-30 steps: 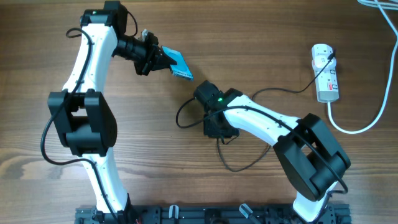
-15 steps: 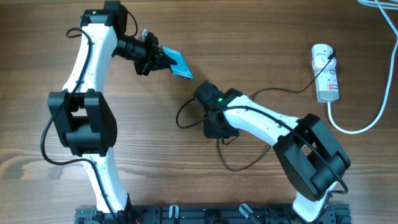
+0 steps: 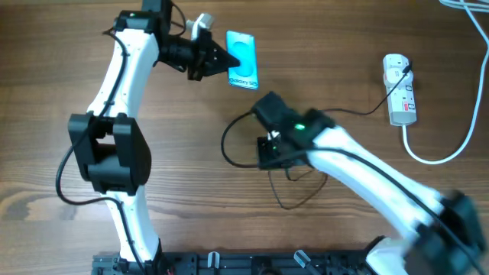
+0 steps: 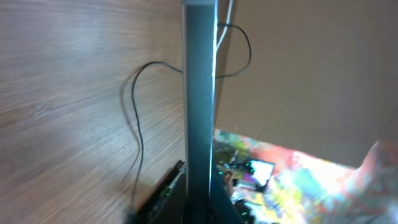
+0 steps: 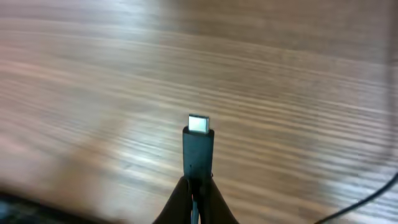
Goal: Plug charger to phone and switch on socket
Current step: 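Bring the phone and the USB-C plug toward each other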
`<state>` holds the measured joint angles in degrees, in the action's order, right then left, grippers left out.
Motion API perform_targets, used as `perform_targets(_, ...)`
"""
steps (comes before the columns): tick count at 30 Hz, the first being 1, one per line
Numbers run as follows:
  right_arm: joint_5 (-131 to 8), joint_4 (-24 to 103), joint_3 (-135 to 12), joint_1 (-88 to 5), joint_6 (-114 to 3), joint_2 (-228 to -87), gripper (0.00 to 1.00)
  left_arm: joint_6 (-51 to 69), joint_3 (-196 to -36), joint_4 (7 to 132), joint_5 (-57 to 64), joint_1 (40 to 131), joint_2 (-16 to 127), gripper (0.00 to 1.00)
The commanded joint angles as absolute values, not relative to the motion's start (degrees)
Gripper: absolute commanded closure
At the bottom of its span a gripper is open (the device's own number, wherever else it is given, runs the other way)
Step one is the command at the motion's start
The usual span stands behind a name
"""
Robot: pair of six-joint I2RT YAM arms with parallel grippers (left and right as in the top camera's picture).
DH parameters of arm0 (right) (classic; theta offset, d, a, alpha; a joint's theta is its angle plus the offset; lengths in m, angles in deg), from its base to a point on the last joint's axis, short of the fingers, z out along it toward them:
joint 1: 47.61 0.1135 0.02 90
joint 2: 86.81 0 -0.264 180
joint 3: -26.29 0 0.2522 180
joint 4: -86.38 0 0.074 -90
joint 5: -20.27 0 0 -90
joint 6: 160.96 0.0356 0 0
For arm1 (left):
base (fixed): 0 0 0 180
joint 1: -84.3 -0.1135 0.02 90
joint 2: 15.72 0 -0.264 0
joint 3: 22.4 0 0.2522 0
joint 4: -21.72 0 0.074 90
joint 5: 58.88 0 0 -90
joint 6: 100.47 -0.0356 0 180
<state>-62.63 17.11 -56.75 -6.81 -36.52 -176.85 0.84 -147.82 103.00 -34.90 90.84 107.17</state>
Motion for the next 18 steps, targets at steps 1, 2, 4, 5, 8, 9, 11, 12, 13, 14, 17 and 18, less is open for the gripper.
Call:
perform_targets(1, -62.15, 15.04, -57.82, -6.63, -38.62, -167.52, 0.96, -2.57, -148.00, 99.75, -35.84, 92.48, 99.32, 0.96)
perform_targets(2, -62.17, 14.64, -57.82, -6.63, -38.60, -165.94, 0.96, -2.59, -148.00, 99.00, -35.82, 92.77, 97.79, 0.96)
perform_targets(4, -62.15, 14.32, -57.82, -6.63, -39.10, -163.47, 0.96, -2.57, -148.00, 98.39, -34.94, 93.14, 95.70, 0.96)
perform_targets(5, -62.17, 14.30, -57.82, -6.63, -39.32, -161.92, 0.96, -2.59, -148.00, 98.46, -32.61, 93.64, 93.55, 0.96)
perform_targets(8, -62.20, 15.26, -57.82, -6.63, -38.99, -158.73, 0.96, -2.61, -148.00, 99.33, -26.79, 95.65, 89.12, 0.96)
perform_targets(9, -62.20, 15.69, -57.82, -6.63, -38.82, -158.05, 0.96, -2.61, -148.00, 99.35, -25.35, 96.63, 87.78, 0.96)
perform_targets(11, -62.17, 16.76, -57.82, -6.63, -37.75, -156.76, 0.96, -2.57, -148.00, 99.29, -22.46, 99.02, 85.84, 0.96)
perform_targets(12, -61.67, 17.60, -57.82, -6.63, -37.75, -155.87, 0.96, -2.33, -148.00, 99.29, -20.06, 100.29, 85.18, 0.96)
perform_targets(13, -61.04, 18.25, -57.82, -6.63, -37.79, -154.95, 0.96, -0.36, -148.00, 99.29, -15.60, 101.82, 84.79, 0.96)
perform_targets(14, -61.06, 18.47, -57.82, -6.63, -37.77, -154.38, 0.96, 2.18, -148.00, 99.29, -11.82, 102.86, 84.79, 0.96)
perform_targets(17, -61.63, 19.45, -57.82, -6.63, -37.72, -152.22, 0.96, 3.49, -148.00, 98.81, -9.09, 105.53, 84.79, 0.96)
perform_targets(18, -62.76, 19.65, -57.82, -6.63, -37.42, -151.63, 0.96, 3.51, -148.00, 98.46, -9.09, 106.32, 84.79, 0.96)
